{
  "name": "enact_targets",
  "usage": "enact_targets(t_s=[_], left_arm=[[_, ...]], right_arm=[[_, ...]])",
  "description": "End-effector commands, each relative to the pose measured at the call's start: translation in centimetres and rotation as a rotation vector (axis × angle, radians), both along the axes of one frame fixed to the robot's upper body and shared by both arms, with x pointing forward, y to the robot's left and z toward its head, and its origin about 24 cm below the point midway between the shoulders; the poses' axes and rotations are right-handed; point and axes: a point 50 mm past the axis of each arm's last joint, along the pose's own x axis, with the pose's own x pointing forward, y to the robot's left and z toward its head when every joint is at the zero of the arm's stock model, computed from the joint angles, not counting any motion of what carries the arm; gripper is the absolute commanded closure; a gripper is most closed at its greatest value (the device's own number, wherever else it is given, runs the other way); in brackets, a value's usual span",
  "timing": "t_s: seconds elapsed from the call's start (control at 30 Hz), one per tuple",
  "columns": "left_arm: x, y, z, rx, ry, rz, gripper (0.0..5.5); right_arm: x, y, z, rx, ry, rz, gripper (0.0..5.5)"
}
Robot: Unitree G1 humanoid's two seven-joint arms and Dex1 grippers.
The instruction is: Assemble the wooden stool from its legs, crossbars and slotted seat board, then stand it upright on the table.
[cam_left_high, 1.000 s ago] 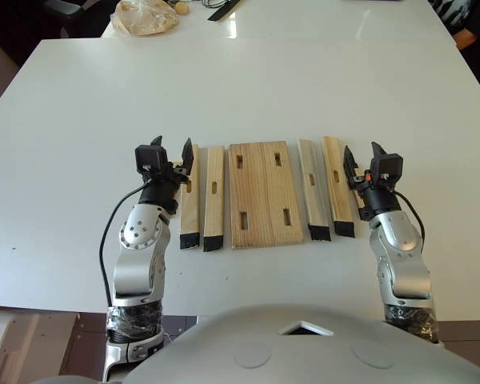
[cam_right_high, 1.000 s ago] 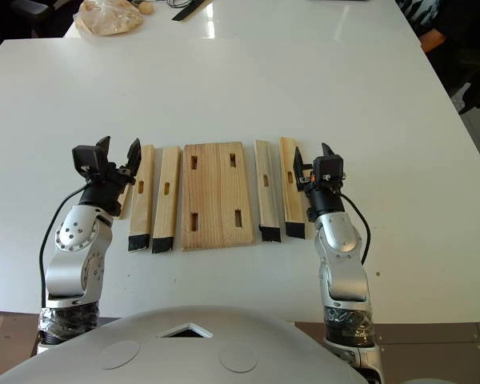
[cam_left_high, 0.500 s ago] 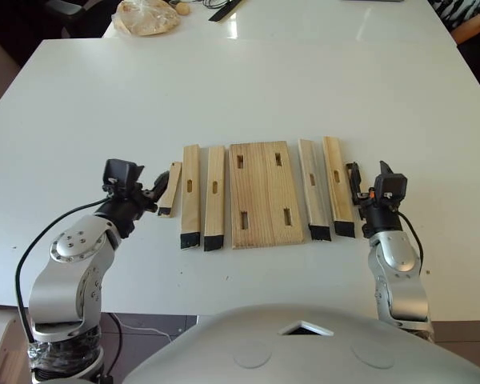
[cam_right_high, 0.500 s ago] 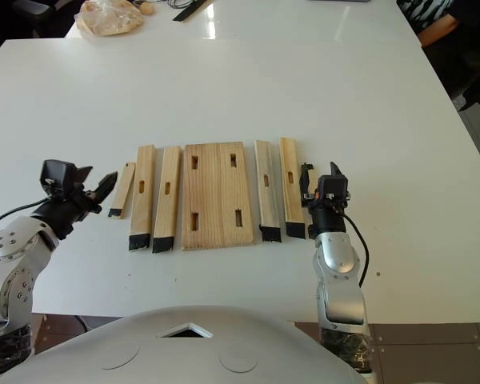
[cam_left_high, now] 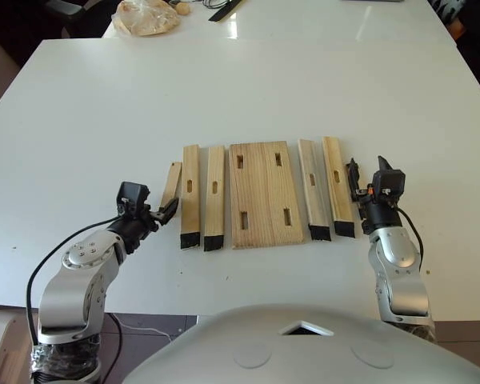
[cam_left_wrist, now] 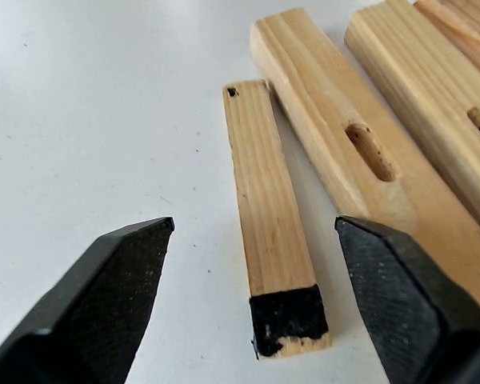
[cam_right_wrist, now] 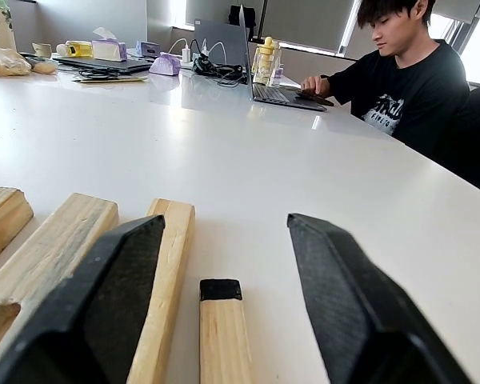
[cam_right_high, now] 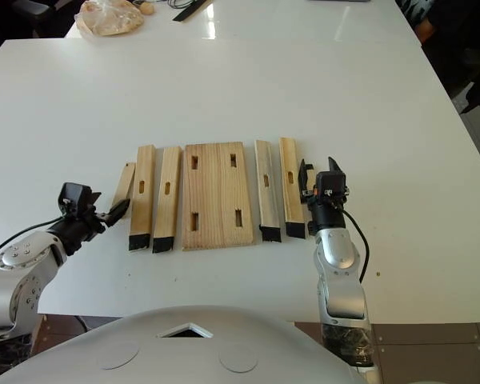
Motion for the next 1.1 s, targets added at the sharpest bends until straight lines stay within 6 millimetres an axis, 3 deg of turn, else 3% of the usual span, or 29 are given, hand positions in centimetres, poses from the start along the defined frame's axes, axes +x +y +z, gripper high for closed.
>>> enact_targets(t_s=[0.03, 0.17, 0.47, 0.7, 0.8, 0.9, 1.03, 1.1], left_arm=[[-0.2, 0.8, -0.9, 0.034, 0.037, 0.021, 1.73], [-0.5, 1.8, -2.2, 0.127, 0.064, 0.047, 1.73], [-1.5, 2.0, -4.4, 0.026, 0.123, 0.109, 3.12], [-0.2, 1.1, -3.4, 0.03, 0.065, 0.078, 4.19], [1.0, -0.2, -1.5, 0.061, -0.058, 0.017, 4.19], [3.2, -1.1, 2.3, 0.015, -0.272, 0.001, 4.19], [5.0, -2.3, 9.6, -0.042, -0.641, -0.097, 4.19], [5.2, -4.0, 12.5, -0.19, -0.741, -0.223, 4.19]], right_arm=[[0.0, -0.3, -0.3, -0.016, 0.011, 0.004, 2.67], [0.1, -0.2, -0.5, -0.018, 0.015, 0.011, 2.67], [0.5, 0.0, -0.5, -0.032, 0.007, 0.03, 2.67], [0.9, -0.3, -0.1, -0.054, -0.009, 0.029, 2.67], [1.0, -0.3, 0.1, -0.046, -0.014, 0.029, 2.67], [1.4, -0.5, 1.2, -0.014, -0.053, 0.045, 2.67], [3.1, -1.4, 5.6, 0.076, -0.206, 0.149, 2.67], [3.6, -1.3, 8.4, 0.218, -0.282, 0.263, 2.67]])
